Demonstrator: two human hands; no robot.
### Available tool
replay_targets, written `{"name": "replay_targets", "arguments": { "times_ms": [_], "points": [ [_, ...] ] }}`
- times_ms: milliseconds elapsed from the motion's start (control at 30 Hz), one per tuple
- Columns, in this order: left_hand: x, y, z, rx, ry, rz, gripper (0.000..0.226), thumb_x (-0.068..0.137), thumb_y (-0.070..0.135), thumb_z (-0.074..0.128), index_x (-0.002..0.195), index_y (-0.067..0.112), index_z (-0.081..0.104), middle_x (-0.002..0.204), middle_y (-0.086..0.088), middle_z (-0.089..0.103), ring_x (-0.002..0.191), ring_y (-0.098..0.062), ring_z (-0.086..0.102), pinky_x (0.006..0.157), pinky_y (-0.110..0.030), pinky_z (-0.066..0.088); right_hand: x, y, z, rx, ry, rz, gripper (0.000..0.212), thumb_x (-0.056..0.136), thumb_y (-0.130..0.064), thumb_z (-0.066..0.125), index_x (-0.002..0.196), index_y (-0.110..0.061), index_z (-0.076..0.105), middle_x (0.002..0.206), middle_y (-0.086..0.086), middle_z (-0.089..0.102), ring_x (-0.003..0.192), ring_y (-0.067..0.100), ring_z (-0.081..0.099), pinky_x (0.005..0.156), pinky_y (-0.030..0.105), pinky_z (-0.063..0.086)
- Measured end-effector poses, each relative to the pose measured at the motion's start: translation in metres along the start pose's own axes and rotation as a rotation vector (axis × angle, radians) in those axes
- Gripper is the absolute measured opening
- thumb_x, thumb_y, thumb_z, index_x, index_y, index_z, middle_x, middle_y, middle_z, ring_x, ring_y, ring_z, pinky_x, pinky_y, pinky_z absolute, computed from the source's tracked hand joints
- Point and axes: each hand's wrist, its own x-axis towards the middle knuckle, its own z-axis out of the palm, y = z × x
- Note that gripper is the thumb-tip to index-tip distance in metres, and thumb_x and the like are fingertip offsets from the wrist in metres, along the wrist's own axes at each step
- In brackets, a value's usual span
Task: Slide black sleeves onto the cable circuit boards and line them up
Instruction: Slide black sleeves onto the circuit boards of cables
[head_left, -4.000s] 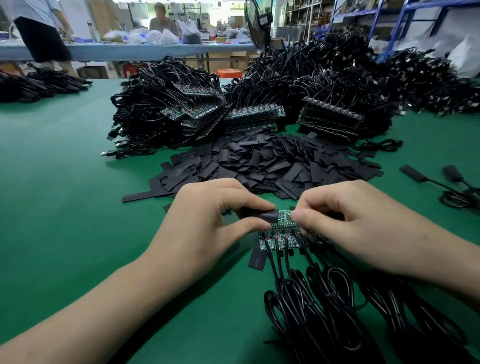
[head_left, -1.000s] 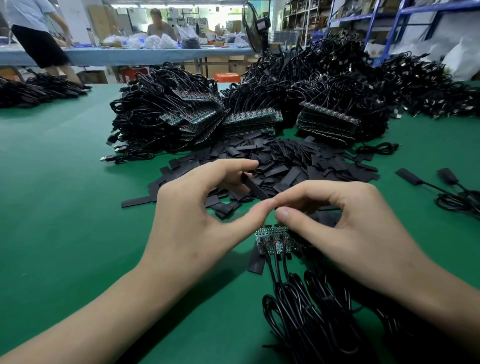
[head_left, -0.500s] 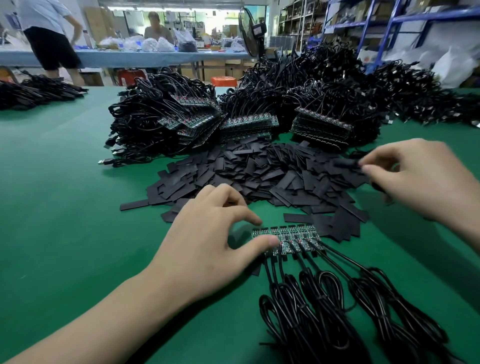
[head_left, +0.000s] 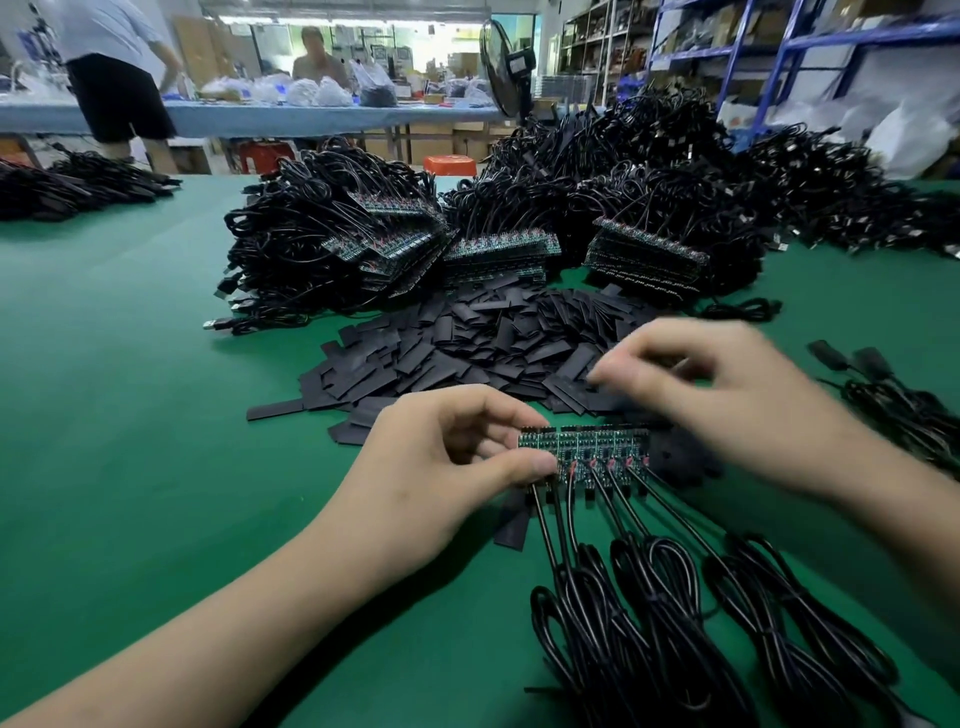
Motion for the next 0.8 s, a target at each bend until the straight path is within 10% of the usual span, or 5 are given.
{"name": "replay_targets", "arguments": {
  "times_ms": [233, 800],
  "points": [
    [0.002, -0.001, -0.001, -0.072, 0.033, -0.016, 0.028, 0.063, 0.037, 0.084, 0.083, 0.017, 0.078, 0.077, -0.006, 0.075, 0.067, -0.009, 0.065, 0.065, -0.017, 0.052, -0.010, -0.009, 0.029, 0.196, -0.163, -0.016, 0.010, 0.087, -0.041, 0.074, 0.085, -0.032, 0.076, 0.086, -0.012, 0.075, 0.083, 0.003, 0.069, 0.085, 0.034, 0.053],
    [0.003, 0.007, -0.010, -0.306, -0.162, -0.123, 0.014, 0.069, 0.027, 0.078, 0.077, 0.017, 0.081, 0.071, -0.003, 0.072, 0.062, -0.009, 0.064, 0.065, -0.016, 0.052, -0.011, -0.006, 0.034, 0.706, -0.300, 0.089, 0.014, 0.084, -0.027, 0.074, 0.088, -0.015, 0.078, 0.084, 0.003, 0.076, 0.075, 0.008, 0.066, 0.072, 0.016, 0.051]
  ]
}}
